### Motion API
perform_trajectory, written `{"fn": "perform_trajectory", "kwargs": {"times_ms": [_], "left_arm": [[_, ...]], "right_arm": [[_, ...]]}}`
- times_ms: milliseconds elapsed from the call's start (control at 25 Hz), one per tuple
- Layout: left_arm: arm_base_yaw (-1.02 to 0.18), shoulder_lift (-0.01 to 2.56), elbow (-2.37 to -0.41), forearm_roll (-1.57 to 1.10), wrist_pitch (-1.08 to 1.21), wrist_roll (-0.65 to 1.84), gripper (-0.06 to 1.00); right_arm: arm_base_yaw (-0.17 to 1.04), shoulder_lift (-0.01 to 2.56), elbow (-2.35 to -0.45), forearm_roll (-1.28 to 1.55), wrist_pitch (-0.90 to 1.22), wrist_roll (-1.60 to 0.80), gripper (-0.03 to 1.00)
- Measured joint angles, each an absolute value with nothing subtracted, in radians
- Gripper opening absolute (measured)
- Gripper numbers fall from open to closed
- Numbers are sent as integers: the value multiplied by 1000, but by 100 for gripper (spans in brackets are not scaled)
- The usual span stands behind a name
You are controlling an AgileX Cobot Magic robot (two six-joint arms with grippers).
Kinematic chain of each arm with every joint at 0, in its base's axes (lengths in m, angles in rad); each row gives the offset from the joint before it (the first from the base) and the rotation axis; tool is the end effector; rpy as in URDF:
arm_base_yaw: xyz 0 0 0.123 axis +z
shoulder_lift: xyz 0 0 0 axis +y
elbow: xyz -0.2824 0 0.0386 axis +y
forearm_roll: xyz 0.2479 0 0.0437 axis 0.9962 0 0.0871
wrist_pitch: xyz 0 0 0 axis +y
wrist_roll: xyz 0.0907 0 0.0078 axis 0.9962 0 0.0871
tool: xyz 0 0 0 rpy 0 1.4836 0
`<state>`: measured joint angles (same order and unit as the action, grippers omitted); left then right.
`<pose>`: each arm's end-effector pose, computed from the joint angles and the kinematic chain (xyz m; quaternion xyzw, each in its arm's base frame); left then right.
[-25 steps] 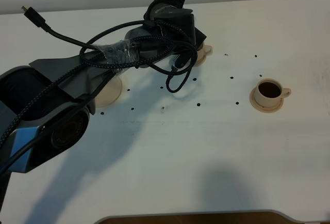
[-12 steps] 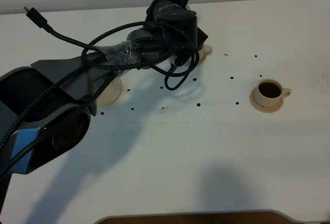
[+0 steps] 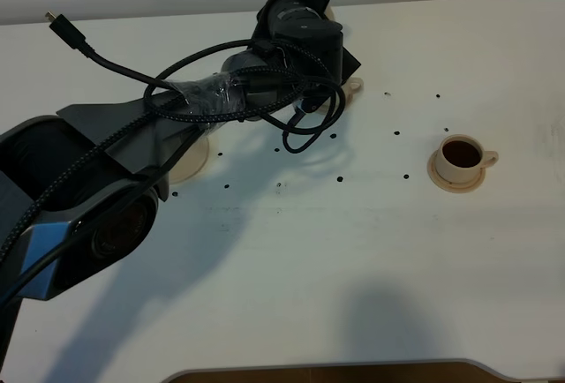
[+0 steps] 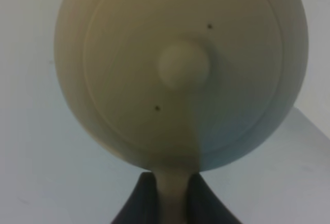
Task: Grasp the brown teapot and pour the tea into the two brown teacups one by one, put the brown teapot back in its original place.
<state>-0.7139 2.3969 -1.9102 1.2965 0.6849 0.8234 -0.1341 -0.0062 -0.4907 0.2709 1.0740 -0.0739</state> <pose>0.4386 -0.3065 0.1669 0.7980 0.3046 0.4931 0.1652 -0.0040 0.0222 0.2759 0.0197 0.8494 0.0813 0.5211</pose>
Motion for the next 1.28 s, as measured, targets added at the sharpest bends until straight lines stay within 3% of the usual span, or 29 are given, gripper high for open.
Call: {"fn": "perform_trajectory", "kwargs": {"times_ms": [1280], "left_arm": [[-714,2398,-1910,1322,685,913,14]], "right_arm": [[-134,-6,-491,271,1074,-74,45]]}}
